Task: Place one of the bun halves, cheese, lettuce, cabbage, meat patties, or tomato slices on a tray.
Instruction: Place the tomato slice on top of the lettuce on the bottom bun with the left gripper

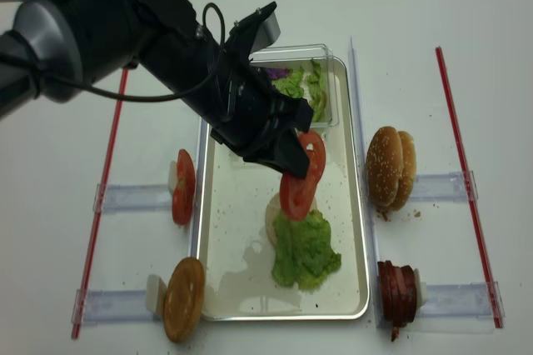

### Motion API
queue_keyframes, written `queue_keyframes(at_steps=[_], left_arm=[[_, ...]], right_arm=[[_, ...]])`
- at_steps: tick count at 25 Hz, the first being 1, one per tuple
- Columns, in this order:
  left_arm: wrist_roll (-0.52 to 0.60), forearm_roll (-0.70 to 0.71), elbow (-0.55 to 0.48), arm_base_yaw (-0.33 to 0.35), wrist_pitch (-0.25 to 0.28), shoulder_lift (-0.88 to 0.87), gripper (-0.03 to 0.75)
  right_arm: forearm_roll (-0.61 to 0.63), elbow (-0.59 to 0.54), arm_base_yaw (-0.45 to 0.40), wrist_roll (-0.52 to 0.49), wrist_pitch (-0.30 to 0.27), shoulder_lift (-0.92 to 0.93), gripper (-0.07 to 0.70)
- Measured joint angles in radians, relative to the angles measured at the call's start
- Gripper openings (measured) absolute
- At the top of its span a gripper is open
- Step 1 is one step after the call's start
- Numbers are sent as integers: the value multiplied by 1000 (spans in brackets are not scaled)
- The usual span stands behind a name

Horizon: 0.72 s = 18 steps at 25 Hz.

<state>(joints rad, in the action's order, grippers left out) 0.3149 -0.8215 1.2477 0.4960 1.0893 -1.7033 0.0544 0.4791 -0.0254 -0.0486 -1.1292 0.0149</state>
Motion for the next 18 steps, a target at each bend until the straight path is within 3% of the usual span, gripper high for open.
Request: queue_keyframes(at_steps=[18], left_arm=[[105,-68,0,0,-49,-224,35]], right_arm=[[0,0,0,0,0,0,36]])
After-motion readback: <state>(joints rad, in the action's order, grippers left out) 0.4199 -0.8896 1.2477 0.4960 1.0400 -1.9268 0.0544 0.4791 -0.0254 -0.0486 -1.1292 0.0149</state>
